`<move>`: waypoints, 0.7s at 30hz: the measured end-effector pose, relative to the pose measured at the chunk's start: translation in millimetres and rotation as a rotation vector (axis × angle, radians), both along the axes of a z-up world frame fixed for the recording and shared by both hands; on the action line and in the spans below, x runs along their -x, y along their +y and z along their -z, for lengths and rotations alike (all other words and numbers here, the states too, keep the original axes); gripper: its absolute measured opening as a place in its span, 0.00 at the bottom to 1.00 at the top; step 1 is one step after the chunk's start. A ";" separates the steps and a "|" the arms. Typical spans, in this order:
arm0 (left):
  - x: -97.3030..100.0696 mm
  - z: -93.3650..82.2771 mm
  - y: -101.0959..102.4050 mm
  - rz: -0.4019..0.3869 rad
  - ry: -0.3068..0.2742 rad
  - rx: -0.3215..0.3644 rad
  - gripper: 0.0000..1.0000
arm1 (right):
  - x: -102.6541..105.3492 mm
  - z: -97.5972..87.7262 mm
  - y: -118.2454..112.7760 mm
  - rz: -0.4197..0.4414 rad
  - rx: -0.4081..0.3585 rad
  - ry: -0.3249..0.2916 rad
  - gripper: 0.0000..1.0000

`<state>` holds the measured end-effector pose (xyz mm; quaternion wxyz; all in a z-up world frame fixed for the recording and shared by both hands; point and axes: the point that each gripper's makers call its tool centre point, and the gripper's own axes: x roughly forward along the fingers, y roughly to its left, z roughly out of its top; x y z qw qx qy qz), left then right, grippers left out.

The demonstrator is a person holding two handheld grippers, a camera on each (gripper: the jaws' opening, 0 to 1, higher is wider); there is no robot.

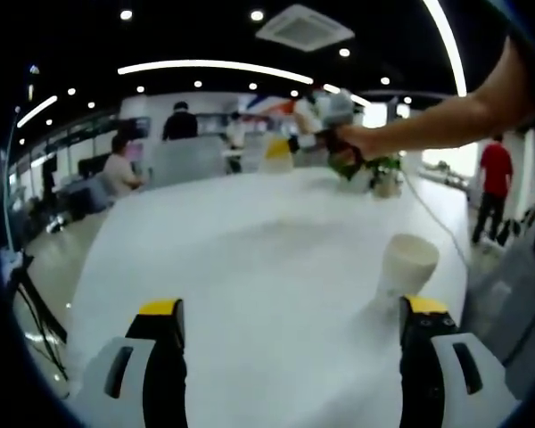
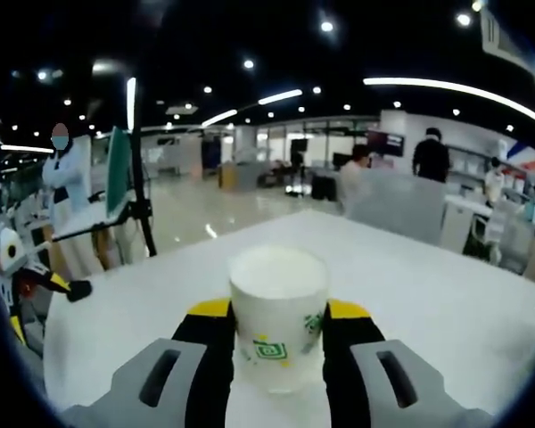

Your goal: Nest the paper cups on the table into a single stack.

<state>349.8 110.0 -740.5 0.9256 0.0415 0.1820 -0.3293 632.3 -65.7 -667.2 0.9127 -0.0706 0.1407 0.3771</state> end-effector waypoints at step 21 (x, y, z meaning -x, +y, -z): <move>9.5 -7.1 -5.8 -0.005 0.011 0.005 0.98 | 26.3 -12.0 -6.5 -0.004 -0.007 0.003 0.36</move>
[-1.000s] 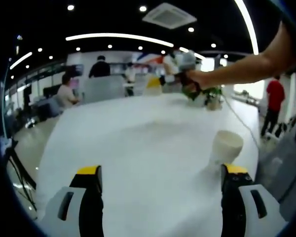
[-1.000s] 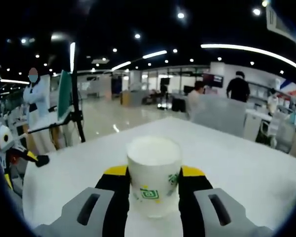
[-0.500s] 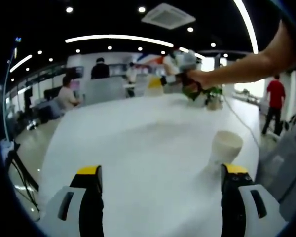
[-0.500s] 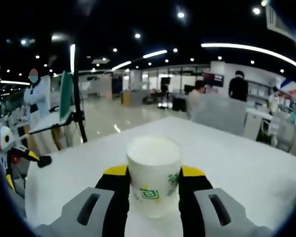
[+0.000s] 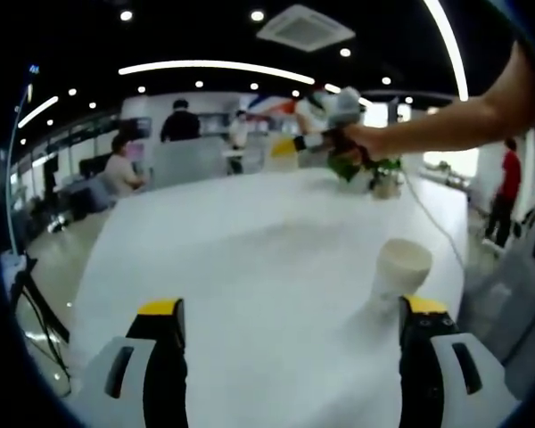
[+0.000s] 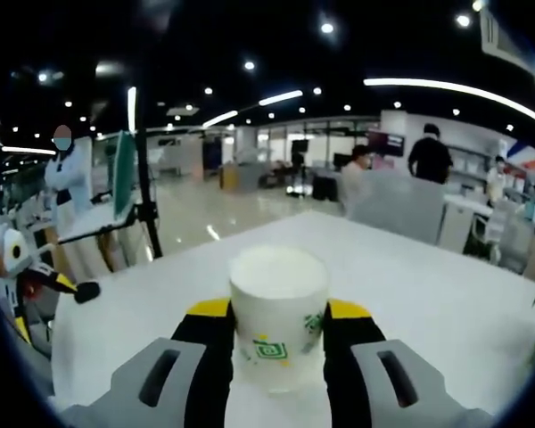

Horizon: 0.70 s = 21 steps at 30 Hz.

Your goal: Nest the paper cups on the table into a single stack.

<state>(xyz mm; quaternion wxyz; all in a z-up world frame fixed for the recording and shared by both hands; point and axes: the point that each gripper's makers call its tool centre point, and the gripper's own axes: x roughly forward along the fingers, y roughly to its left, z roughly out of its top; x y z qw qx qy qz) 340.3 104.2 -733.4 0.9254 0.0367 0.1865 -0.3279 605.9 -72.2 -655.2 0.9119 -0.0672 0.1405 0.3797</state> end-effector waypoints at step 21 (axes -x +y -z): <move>7.6 -24.9 -3.0 0.003 -0.025 0.019 0.98 | 53.4 -12.4 -1.8 -0.040 0.000 0.005 0.36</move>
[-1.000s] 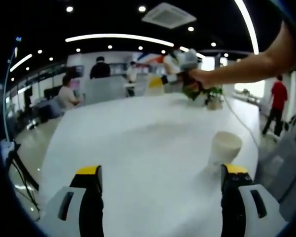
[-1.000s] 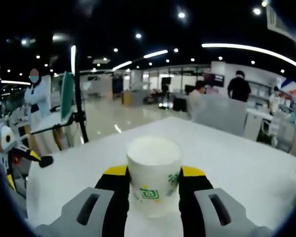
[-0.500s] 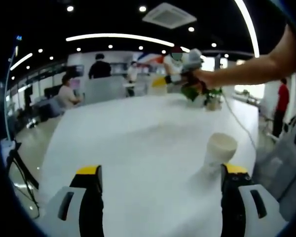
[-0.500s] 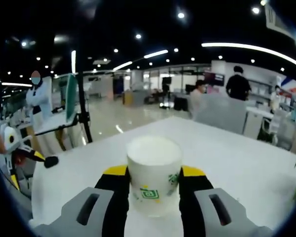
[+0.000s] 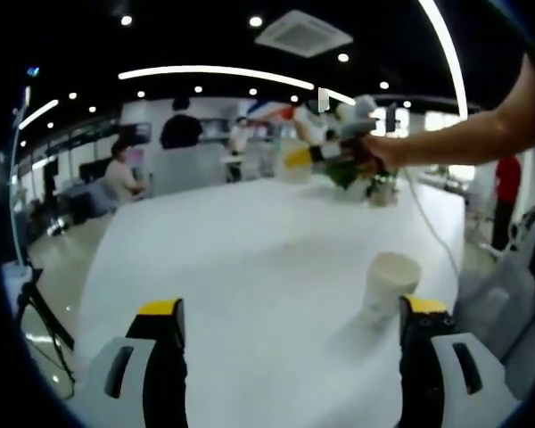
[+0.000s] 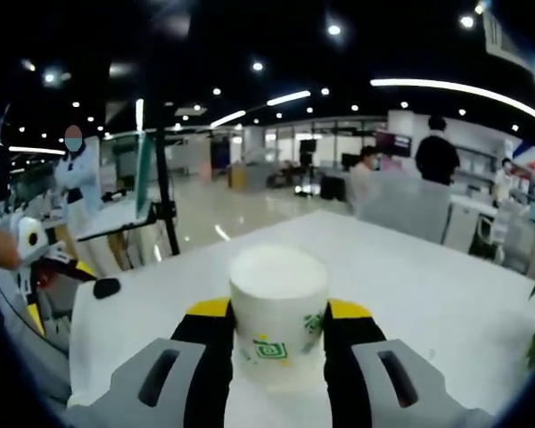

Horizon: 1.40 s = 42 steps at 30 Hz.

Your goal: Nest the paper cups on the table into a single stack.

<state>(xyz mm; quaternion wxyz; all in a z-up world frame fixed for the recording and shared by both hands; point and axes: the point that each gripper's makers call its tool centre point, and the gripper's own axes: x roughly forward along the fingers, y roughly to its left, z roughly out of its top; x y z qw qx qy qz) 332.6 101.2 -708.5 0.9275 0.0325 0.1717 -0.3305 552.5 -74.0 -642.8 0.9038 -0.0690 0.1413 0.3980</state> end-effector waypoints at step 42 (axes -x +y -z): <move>10.6 -32.7 -23.5 0.068 -0.028 0.069 0.96 | 97.7 -30.8 6.3 -0.096 0.006 -0.013 0.37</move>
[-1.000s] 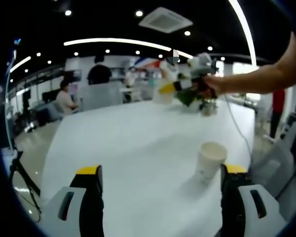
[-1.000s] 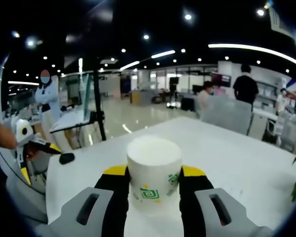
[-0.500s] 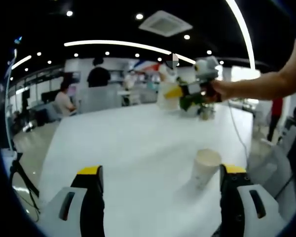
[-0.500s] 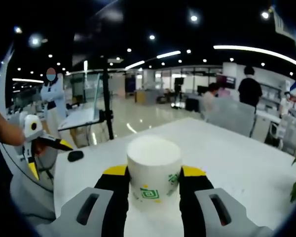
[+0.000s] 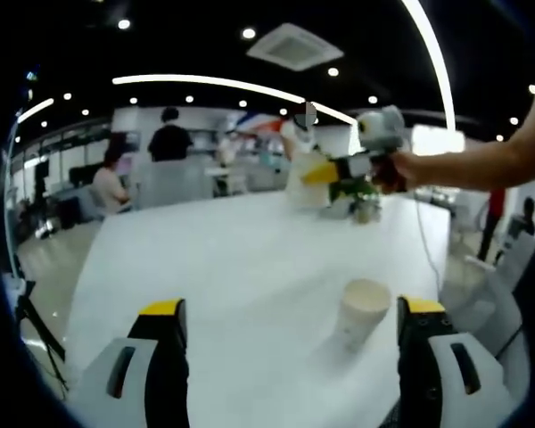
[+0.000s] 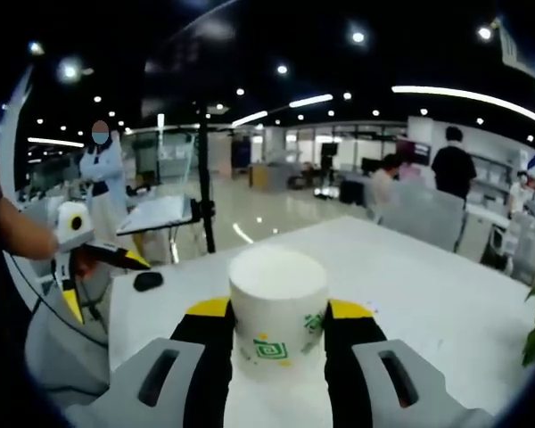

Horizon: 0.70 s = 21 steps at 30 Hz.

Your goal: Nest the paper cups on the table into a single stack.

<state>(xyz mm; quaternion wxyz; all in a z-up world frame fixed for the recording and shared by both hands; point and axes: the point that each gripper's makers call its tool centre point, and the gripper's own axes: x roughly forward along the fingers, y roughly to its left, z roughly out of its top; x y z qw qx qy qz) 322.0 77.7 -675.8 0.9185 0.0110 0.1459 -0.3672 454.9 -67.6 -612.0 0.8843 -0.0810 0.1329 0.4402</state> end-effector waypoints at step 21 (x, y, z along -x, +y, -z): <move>2.6 -6.5 -35.2 0.067 -0.008 0.035 0.94 | 52.3 -3.6 14.1 -0.051 -0.049 0.005 0.37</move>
